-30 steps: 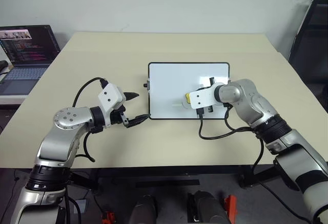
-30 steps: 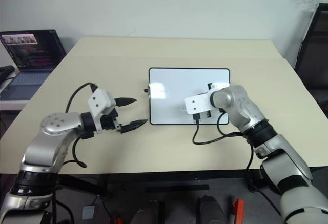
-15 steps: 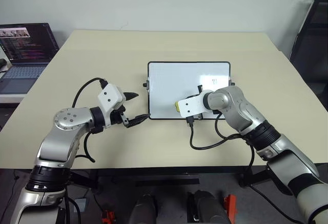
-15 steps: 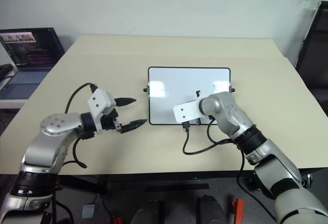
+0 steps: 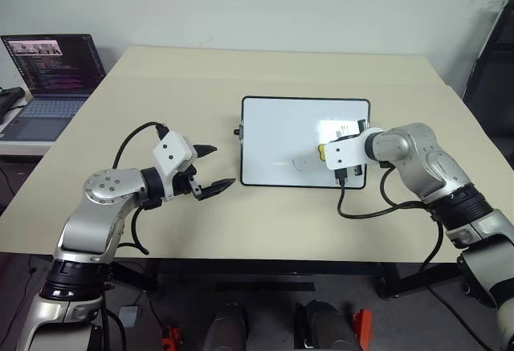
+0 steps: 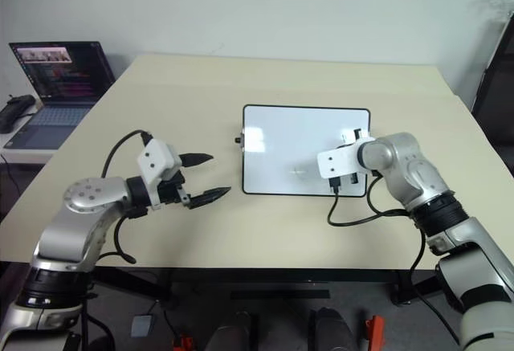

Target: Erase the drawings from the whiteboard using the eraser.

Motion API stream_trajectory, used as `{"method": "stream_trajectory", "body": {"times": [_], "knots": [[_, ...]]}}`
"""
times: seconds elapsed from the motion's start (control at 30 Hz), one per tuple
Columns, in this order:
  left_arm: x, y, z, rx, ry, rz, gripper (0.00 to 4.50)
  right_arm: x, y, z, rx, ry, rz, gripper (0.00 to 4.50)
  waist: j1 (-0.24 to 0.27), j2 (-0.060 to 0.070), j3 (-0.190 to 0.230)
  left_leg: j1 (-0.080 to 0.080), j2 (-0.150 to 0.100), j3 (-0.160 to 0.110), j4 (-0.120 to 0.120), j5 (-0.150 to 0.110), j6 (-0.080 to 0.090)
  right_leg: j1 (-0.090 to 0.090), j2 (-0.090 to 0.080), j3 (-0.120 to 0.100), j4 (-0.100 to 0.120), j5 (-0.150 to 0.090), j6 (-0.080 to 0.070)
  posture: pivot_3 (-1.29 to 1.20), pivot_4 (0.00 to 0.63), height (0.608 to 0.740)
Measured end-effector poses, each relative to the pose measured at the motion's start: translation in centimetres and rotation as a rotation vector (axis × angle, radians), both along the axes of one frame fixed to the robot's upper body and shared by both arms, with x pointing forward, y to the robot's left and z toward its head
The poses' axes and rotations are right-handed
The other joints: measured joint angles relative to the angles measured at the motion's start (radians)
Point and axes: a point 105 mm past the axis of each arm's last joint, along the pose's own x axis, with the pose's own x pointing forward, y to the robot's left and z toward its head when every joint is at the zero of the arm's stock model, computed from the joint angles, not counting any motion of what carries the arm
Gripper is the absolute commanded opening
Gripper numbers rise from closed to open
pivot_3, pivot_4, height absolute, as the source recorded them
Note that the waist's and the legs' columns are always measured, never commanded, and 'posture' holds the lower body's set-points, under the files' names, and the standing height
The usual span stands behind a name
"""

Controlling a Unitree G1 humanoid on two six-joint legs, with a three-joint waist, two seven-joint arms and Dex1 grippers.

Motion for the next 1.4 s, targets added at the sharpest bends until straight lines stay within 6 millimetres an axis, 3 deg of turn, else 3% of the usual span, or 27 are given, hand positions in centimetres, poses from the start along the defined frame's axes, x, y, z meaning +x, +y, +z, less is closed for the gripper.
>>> {"method": "stream_trajectory", "body": {"times": [0.23, 0.43, 0.53, 0.77, 1.13, 1.4], "knots": [[0.0, 0.0, 0.0, 0.000, 0.000, -0.001, 4.50, -0.5, 1.8, -0.3, 0.042, 0.015, 0.026, 0.98, -0.009, 0.000, 0.000, 0.000, 0.000, 0.001, -0.001, 0.000, 0.000, 0.000, 0.001, 0.000, 0.000, 0.000, 0.000, 0.00, 0.150, 0.740], [0.0, 0.0, 0.0, 0.000, -0.001, -0.001, 4.50, -3.6, 9.2, -3.4, 0.101, 0.134, 0.202, 0.98, -0.023, 0.001, 0.000, -0.003, 0.002, -0.001, -0.003, -0.001, -0.001, -0.007, 0.007, 0.000, 0.004, 0.001, 0.001, 0.00, 0.150, 0.740], [0.0, -0.1, 0.0, -0.003, 0.000, 0.000, 4.50, -4.3, 11.1, -3.8, 0.127, 0.156, 0.227, 0.98, -0.019, 0.001, 0.001, -0.011, 0.002, -0.001, -0.003, -0.001, -0.001, -0.016, 0.008, 0.000, 0.006, 0.001, 0.001, 0.00, 0.150, 0.740], [-0.1, 0.0, -0.3, -0.003, 0.007, 0.003, 4.50, -3.6, 10.7, -3.2, 0.118, 0.134, 0.205, 0.98, -0.010, 0.001, 0.001, -0.010, 0.002, 0.000, -0.003, -0.001, -0.002, -0.016, 0.008, 0.000, 0.006, 0.001, 0.001, 0.00, 0.150, 0.740], [0.0, -0.1, -0.2, 0.012, 0.001, -0.001, 4.50, 0.2, 7.5, 1.1, 0.123, -0.054, 0.091, 0.98, -0.008, 0.001, 0.001, -0.009, 0.002, 0.000, -0.002, -0.001, -0.002, -0.015, 0.008, 0.001, 0.006, 0.002, 0.000, 0.00, 0.150, 0.740], [0.1, -0.2, -0.1, 0.017, -0.003, -0.004, 4.50, 0.1, 7.5, 1.1, 0.128, -0.060, 0.085, 0.98, -0.004, 0.001, 0.001, -0.009, 0.002, 0.000, -0.002, -0.001, -0.002, -0.015, 0.009, 0.001, 0.006, 0.002, 0.000, 0.00, 0.150, 0.740]]}}
